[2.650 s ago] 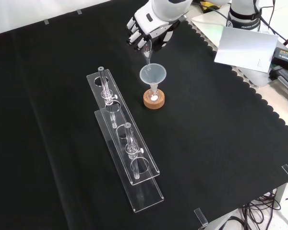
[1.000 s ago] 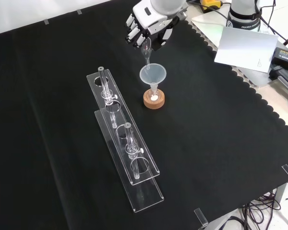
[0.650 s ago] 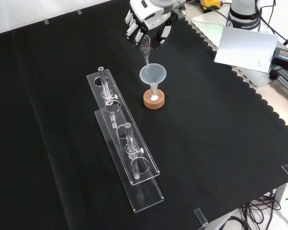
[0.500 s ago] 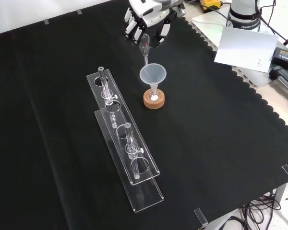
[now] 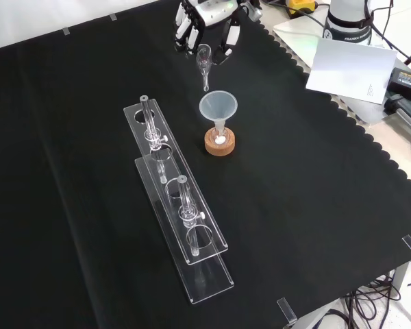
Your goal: Pour all the NaCl from the weighing funnel into the round-bottom flask.
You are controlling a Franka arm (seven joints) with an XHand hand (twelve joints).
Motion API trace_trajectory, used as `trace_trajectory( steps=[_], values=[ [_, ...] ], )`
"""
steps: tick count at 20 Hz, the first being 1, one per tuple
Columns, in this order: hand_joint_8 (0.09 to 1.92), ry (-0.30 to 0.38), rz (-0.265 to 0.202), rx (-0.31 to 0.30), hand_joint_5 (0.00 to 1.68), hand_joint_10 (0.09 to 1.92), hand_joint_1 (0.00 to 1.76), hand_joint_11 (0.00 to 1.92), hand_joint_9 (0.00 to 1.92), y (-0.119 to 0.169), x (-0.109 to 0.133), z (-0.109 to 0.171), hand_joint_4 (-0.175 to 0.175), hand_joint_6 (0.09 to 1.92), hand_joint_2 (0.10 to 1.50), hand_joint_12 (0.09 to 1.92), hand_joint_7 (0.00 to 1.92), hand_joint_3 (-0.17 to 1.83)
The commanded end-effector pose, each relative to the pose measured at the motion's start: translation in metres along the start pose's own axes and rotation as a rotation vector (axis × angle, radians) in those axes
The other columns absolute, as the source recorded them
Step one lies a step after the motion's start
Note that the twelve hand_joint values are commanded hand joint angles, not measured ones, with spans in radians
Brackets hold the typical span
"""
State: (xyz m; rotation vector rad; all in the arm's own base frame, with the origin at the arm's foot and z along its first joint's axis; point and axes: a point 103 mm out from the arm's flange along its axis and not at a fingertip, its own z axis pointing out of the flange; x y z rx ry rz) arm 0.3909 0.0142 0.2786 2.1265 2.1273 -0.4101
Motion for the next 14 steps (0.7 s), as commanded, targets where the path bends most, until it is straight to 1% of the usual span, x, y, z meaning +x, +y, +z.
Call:
trace_trajectory(
  steps=[1,6,9,14],
  values=[
    [0.63,0.138,0.023,-0.055,1.55,0.09,1.15,1.12,1.29,-0.004,-0.011,0.004,0.175,0.10,0.62,0.82,0.81,0.60],
    [0.63,0.234,0.042,-0.084,1.55,0.09,1.15,1.12,1.29,-0.004,-0.018,0.006,0.175,0.09,0.62,0.83,0.81,0.60],
    [0.63,0.276,0.049,-0.094,1.55,0.09,1.15,1.12,1.29,-0.003,-0.022,0.006,0.175,0.09,0.62,0.83,0.81,0.60],
    [0.63,0.313,0.064,-0.101,1.55,0.09,1.15,1.12,1.29,-0.001,-0.032,0.009,0.175,0.09,0.62,0.83,0.81,0.60]
  ],
)
